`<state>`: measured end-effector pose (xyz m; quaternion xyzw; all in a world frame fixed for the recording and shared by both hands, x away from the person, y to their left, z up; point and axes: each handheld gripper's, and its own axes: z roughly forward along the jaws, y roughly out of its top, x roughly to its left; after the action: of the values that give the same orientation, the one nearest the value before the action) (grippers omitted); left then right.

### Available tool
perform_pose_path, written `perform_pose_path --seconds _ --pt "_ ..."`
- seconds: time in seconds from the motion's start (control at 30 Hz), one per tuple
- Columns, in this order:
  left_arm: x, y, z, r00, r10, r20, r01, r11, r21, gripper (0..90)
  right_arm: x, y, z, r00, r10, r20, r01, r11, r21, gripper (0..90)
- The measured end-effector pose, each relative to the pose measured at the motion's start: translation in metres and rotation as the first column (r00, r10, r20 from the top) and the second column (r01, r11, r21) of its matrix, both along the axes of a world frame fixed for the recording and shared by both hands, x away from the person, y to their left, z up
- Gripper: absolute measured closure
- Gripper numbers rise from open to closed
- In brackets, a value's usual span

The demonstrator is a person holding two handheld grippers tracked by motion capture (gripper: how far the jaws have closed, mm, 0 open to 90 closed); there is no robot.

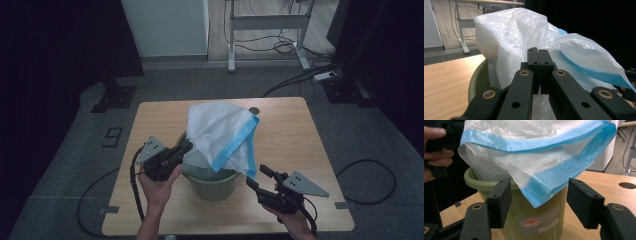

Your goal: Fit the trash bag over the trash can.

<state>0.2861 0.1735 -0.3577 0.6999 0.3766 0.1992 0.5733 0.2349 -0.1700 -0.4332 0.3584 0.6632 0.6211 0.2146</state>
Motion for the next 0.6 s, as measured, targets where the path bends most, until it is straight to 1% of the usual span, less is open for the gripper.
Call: perform_pose_path --seconds 0.07,0.13,0.2,0.27,0.33,0.43,0.5,0.6 --pt "0.0 0.001 -0.001 1.0 0.001 -0.004 -0.001 1.0 -0.007 90.0 0.002 0.002 -0.001 1.0 0.0 0.01 0.0 1.0 -0.008 43.4" --pt "0.0 0.002 -0.001 1.0 -0.001 -0.006 0.001 0.9999 -0.012 90.0 0.004 0.002 0.0 0.9997 -0.018 0.018 0.018 1.0 -0.012 50.2" --pt "0.0 0.003 -0.001 1.0 -0.002 -0.008 0.001 0.9999 -0.015 90.0 0.007 0.002 0.0 0.9995 -0.027 0.019 0.028 0.999 -0.027 56.2" --pt "0.0 0.004 -0.001 0.9999 -0.005 -0.01 0.005 0.9998 -0.019 90.0 0.009 0.001 0.0 0.9995 -0.029 0.015 0.029 0.999 -0.034 64.3" --pt "0.0 0.005 -0.002 0.9999 -0.009 -0.012 0.009 0.9996 -0.025 90.0 0.01 0.001 -0.001 0.999 -0.044 0.01 0.044 0.998 -0.038 73.0" --pt "0.0 0.006 -0.003 0.9997 -0.02 -0.016 0.02 0.9992 -0.034 90.0 0.013 -0.002 -0.001 0.9987 -0.051 0.001 0.051 0.998 -0.032 83.8" --pt "0.0 0.006 -0.004 0.9994 -0.027 -0.021 0.026 0.9989 -0.039 90.0 0.016 -0.002 0.001 0.9988 -0.047 -0.015 0.047 0.999 -0.023 88.1" --pt "0.0 0.006 -0.006 0.9987 -0.042 -0.031 0.04 0.9982 -0.045 90.0 0.022 -0.004 0.005 0.9984 -0.05 -0.025 0.05 0.999 -0.015 89.2"
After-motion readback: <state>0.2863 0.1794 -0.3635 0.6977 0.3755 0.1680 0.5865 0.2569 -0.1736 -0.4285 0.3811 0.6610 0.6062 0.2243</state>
